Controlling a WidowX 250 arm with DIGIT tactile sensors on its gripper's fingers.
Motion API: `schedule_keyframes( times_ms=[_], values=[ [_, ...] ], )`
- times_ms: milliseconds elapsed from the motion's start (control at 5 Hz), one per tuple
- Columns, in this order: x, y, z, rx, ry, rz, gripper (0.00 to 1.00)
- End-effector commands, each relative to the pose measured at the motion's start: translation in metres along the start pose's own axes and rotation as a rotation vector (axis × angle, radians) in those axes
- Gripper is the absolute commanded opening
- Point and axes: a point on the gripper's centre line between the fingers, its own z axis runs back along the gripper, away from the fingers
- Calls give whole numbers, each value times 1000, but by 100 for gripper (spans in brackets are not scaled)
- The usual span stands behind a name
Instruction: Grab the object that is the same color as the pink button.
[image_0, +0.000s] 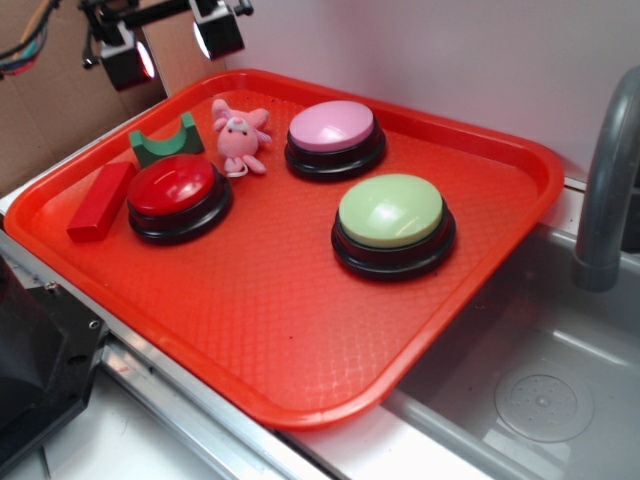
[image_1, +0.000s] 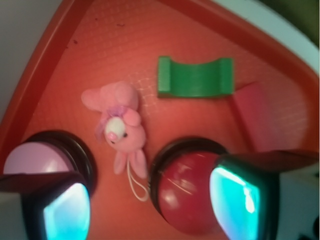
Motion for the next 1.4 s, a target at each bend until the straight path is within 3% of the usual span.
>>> schedule_keyframes(
  times_ms=[0, 200, 800, 1000, 1200],
  values=[
    [21, -6, -28, -41, -41, 79, 100],
    [26, -11, -43, -61, -73, 77, 100],
    [37, -16, -80, -65, -11, 60, 100],
    [37, -16, -82, -66, -19, 49, 59],
    [37, -16, -79, -54, -23, 0, 0]
  ],
)
